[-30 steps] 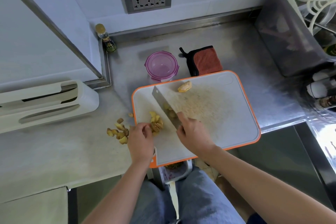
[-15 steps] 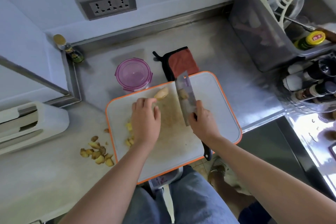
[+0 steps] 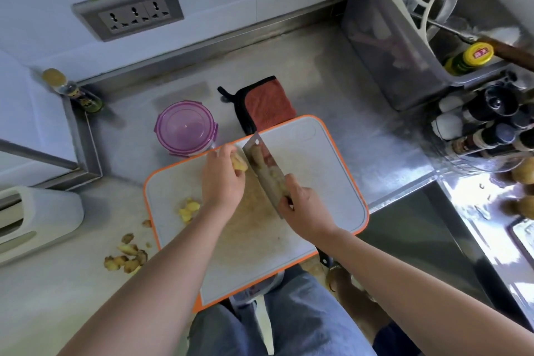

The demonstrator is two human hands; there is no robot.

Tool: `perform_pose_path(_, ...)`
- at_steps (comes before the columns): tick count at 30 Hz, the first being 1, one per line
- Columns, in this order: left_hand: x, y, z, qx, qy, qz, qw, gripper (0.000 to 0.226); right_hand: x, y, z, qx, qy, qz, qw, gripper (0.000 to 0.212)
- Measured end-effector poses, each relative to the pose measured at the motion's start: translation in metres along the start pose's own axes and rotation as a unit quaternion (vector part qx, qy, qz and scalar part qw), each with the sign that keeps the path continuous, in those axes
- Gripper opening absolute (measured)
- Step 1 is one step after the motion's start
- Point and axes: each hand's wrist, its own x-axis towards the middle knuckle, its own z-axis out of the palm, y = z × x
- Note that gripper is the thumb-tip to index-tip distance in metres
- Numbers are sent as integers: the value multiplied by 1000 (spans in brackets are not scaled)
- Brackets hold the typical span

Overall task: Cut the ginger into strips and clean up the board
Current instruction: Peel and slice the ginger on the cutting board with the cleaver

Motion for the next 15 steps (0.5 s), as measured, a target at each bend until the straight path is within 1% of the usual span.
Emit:
perform_pose_path(2,-3,-6,-4,33,26,15,999,41,-1,-3,1,-9,-14,-13,1000,9)
perform_pose_path(4,-6,-11,-6,61,42,46,996,39,-1,-5,1,-11,-12,-20,1000,9)
perform_pose_path(7,-7,-15,-7,94,8,68,993,30,-1,-6,1,-6,-7,-14,1000,11)
perform_pose_path(10,-7,-18,-5,75,-17,73,994,28,-3,-8,1,-10,-9,-9,1000,12)
perform_pose_path(13,-16,-21,-2,59,-5,78,995,29,-4,-8,-1,-3,-4,4,1000,17)
perform_pose_path(15,-29,-21,0,50,2,76,996,31,-6,-7,-5,-11,-2,-1,1000,16)
